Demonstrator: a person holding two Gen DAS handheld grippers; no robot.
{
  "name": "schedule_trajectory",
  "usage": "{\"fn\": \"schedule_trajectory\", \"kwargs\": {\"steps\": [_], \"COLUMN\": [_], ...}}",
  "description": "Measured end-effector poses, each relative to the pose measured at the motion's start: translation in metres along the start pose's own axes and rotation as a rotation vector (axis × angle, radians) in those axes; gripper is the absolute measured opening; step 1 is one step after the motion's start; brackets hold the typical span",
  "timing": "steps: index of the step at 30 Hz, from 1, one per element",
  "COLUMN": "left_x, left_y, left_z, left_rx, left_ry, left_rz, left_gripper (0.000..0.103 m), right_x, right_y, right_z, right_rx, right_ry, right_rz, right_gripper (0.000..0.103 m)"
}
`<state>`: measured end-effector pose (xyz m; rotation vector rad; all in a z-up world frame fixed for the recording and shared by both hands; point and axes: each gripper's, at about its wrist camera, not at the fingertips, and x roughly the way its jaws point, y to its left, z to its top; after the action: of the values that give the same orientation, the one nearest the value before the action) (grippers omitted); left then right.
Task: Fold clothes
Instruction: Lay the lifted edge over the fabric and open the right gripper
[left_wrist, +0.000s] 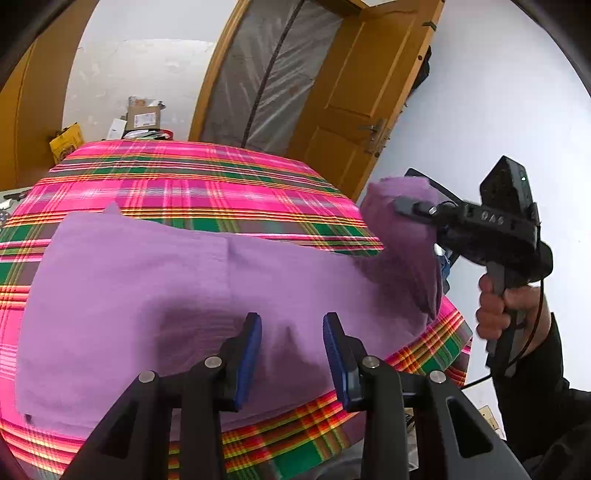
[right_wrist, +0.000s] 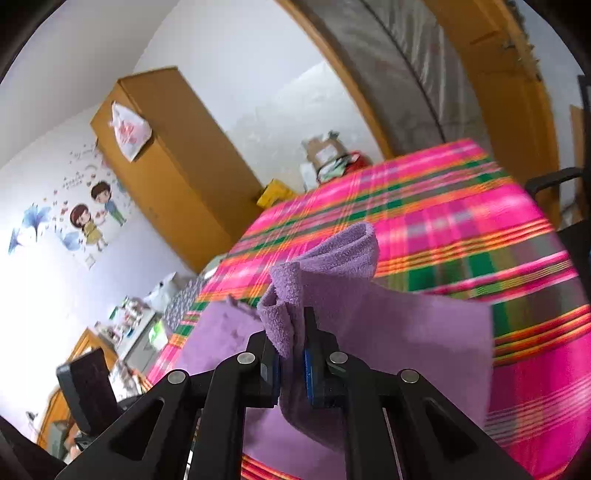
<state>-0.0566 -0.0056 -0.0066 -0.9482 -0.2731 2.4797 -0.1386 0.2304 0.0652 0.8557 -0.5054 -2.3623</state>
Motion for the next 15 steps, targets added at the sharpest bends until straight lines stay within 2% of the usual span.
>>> {"fn": "schedule_trajectory", "kwargs": {"steps": [12, 15], "left_x": [-0.001, 0.001], "left_y": [0.018, 0.019], "left_z": [0.003, 0.003], "left_rx": [-0.054, -0.06], "left_ry": [-0.009, -0.004], "left_rz": [0.045, 0.045], "left_gripper": [0.035, 0.035], "right_x": [0.081, 0.094], "right_y": [0.029, 0.029], "right_z": [-0.053, -0.065], "right_rx": [-0.117, -0.133], "right_ry": [0.217, 0.284], "right_rz": [0.018, 0.026], "right_gripper": [0.013, 0.021]}}
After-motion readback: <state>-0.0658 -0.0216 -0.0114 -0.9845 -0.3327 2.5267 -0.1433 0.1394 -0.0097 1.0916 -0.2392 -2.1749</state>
